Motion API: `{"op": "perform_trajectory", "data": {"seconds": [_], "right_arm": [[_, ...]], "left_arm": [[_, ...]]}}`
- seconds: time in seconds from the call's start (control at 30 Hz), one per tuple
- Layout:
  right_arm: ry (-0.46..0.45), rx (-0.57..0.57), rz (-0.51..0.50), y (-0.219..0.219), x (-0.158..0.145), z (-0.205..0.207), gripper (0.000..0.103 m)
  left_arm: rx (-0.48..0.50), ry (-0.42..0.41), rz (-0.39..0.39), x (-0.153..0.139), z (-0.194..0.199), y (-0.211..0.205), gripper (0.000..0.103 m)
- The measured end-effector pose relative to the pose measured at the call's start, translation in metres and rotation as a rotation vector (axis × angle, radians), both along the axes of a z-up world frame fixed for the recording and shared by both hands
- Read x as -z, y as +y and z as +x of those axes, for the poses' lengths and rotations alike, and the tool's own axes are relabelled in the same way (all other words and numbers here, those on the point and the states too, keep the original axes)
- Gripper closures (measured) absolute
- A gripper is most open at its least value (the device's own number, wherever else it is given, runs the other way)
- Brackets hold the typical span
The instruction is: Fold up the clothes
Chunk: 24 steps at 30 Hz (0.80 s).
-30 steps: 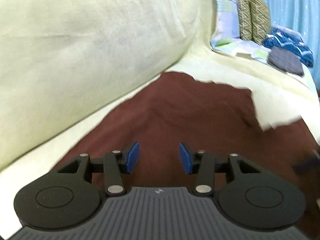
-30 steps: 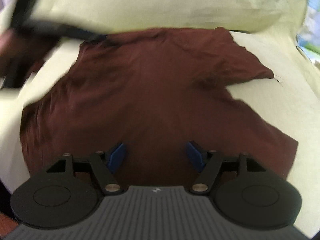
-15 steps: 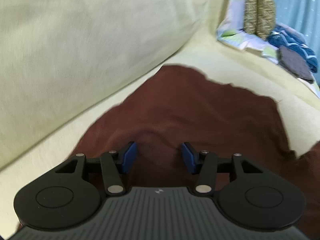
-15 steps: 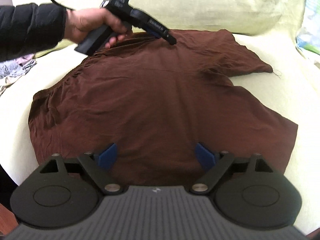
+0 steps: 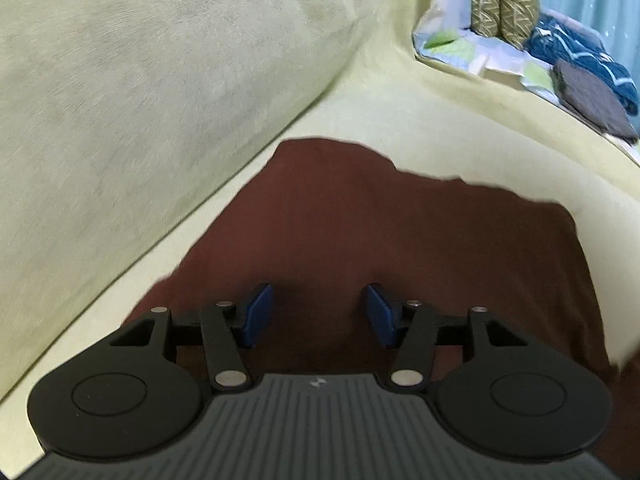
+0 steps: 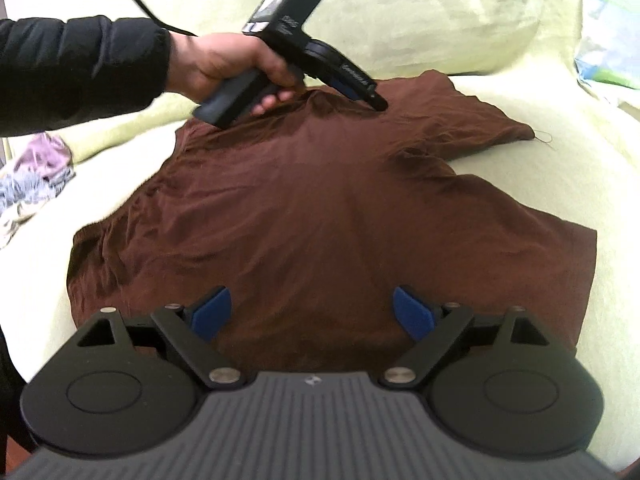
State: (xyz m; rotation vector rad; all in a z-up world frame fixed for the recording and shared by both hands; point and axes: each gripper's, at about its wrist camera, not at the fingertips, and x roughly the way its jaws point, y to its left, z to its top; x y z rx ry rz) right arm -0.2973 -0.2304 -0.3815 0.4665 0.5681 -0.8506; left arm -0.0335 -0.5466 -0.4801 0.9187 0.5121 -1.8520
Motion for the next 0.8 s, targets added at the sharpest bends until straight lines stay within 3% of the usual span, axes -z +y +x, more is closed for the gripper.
{"op": "perform_trajectory", "data": {"seconds": [0.2,0.33,0.5,0.8], "right_arm": [[-0.025,0.003,0.002,-0.002,0.0,-0.001,0.016],[-0.03,0.003,0.002,-0.002,0.0,-0.003,0.017],[-0.033,0.007,0.002,-0.001,0.0,-0.003,0.017],[-0.018,0.0,-0.003,0.005,0.002,-0.005,0.016]], "left_arm": [[0.014,-0.008,-0.016,-0.008,-0.009,-0.007,0.046],[0.032,-0.019,-0.045,-0.02,-0.006,0.041,0.046],[0.007,-0.071,-0.006,-0.012,0.008,0.115,0.046],[-0.177,-0.058,0.02,-0.018,0.047,0.224,0.045]]}}
